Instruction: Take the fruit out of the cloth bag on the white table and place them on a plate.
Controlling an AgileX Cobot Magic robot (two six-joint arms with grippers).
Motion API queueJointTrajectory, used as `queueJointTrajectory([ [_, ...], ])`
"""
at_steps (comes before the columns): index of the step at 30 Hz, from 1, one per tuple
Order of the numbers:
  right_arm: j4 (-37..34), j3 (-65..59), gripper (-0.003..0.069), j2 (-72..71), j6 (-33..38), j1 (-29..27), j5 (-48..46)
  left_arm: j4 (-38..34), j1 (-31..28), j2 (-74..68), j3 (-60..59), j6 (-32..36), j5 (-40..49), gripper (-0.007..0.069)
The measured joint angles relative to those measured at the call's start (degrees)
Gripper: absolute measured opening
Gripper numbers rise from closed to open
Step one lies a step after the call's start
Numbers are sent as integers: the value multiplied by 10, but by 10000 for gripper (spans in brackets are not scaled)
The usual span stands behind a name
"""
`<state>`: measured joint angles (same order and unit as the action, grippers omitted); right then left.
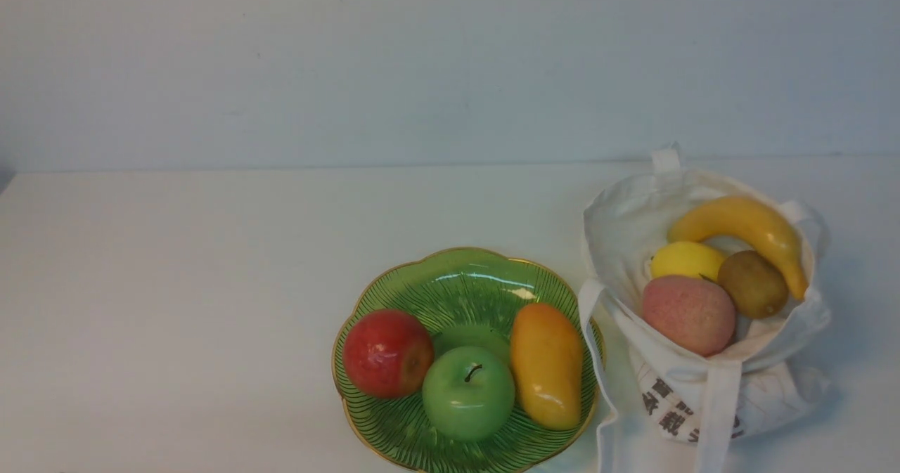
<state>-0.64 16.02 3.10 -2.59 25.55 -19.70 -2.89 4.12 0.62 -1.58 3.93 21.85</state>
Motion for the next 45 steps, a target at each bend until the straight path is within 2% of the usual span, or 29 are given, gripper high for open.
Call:
queueJointTrajectory([
  [7, 9, -24, -14, -1, 0, -8, 11, 0, 0, 0, 0, 0, 0, -8],
  [12, 45, -83, -14, -9, 0, -72, 13, 0, 0, 0, 0, 0, 0, -8],
  [19, 49, -157, -14, -35, 0, -186, 12, 0, 0, 0, 0, 0, 0, -8],
  [22, 49, -176, -14, -35, 0, -216, 8, 0, 0, 0, 0, 0, 0, -8],
  [45, 49, -176, -14, -35, -7, -223, -4, 0, 0, 0, 0, 0, 0, -8],
])
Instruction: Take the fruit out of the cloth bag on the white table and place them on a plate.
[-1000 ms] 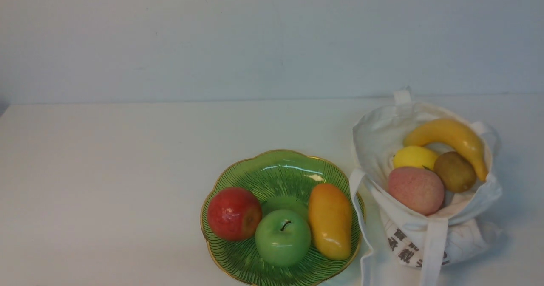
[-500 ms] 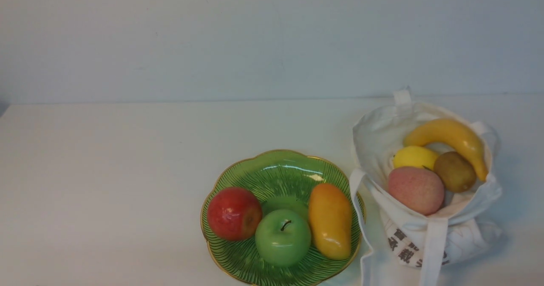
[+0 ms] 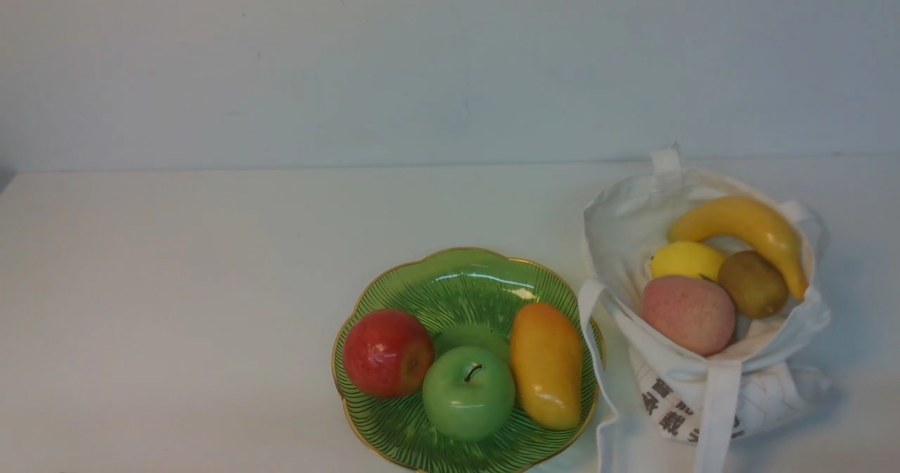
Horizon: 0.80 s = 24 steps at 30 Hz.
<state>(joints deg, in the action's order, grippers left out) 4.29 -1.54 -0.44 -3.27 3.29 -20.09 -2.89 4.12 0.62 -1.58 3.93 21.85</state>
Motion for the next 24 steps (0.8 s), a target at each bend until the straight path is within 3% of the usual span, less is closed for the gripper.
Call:
queueJointTrajectory([
  [24, 0, 0, -14, 0, -6, 0, 0, 0, 0, 0, 0, 0, 0, -8],
])
